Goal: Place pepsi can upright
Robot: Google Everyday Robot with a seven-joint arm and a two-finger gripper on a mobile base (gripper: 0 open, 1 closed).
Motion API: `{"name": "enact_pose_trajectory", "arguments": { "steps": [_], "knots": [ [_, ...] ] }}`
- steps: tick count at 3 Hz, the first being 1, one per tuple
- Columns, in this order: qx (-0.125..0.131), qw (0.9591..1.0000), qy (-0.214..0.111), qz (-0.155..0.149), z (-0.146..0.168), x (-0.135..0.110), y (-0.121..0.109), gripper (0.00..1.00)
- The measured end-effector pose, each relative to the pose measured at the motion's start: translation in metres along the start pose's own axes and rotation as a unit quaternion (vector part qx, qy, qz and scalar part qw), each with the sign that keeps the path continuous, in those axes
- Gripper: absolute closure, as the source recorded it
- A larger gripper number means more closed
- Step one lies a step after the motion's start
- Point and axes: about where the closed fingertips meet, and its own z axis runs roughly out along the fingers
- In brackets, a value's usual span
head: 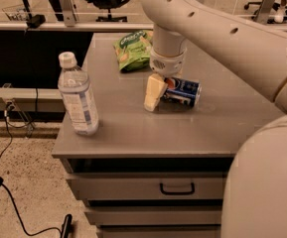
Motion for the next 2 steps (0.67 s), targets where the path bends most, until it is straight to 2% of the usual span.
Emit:
{"name": "enact_pose_trajectory", "arguments": {
  "steps": [2],
  "knots": [
    [-0.001, 1.0000, 0.001, 0.000, -0.0125, -0.0006, -0.0014, 0.84]
  ]
}}
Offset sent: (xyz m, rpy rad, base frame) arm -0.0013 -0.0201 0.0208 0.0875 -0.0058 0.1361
